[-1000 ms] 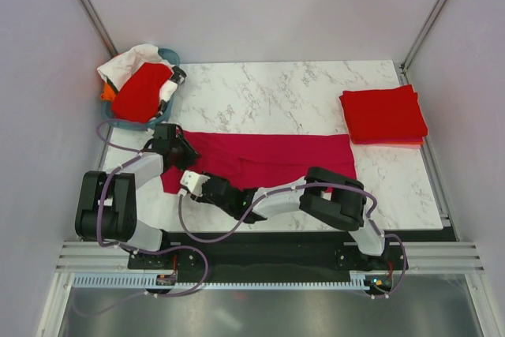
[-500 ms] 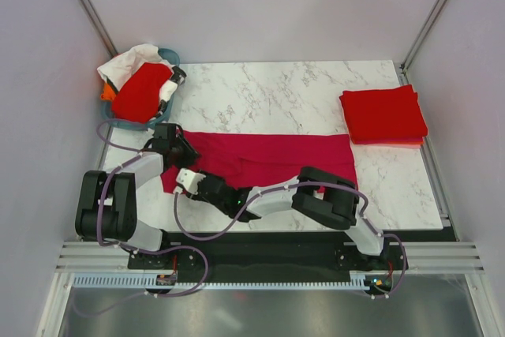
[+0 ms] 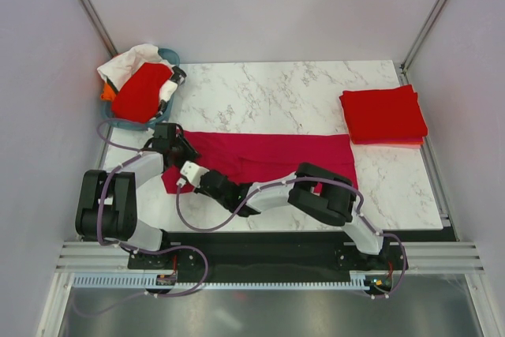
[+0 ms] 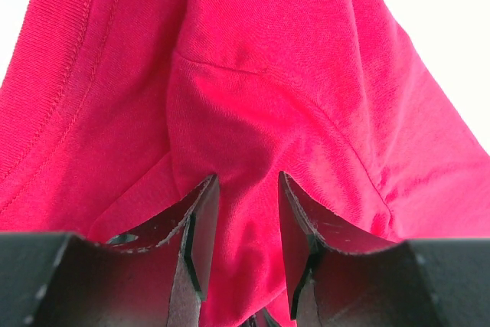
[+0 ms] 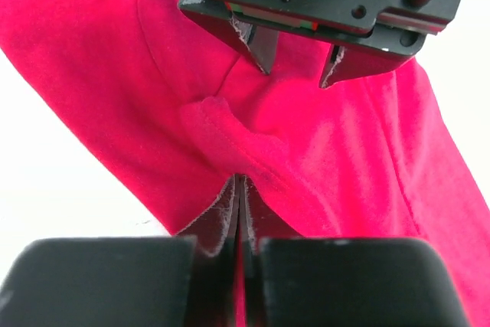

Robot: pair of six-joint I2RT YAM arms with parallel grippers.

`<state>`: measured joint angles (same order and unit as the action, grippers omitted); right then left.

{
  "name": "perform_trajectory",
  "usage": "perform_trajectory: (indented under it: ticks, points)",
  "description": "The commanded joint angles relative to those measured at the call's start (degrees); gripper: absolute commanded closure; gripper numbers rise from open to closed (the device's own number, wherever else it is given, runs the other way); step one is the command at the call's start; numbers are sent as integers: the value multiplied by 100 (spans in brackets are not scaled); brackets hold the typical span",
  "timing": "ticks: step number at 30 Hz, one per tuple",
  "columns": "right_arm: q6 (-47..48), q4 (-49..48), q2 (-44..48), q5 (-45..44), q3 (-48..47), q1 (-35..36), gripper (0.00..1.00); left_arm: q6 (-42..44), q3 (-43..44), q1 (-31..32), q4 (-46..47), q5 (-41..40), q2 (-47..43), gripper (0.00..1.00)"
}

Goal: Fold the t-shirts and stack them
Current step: Fold the tshirt

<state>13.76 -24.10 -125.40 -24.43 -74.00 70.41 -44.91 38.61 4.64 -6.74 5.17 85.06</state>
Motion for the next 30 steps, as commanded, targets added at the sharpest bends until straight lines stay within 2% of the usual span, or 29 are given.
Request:
perform_trajectory:
  ticks: [1,3,7,12,16,24,30]
  points:
    - [-119,-35,314,-2,-62,-10,100,52,41,10,-187,-60,160,55]
    - [-137,45,499,384,43,-10,100,61,41,10,-178,-51,152,55]
    - [-260,527,710,851,8,-28,76,61,50,10,-187,-42,160,55]
    - [-461,696,755,913,-62,-115,71,70,50,10,-187,-42,152,55]
    - [-620,924,605,922,-282,-212,62,70,41,10,-187,-69,125,55]
    - [-840,1249,184,1247,-844,-449,60,70,50,10,-196,-69,117,55]
    - [-857,1267,16,1537,-906,-484,57,70,50,10,-205,-60,125,55]
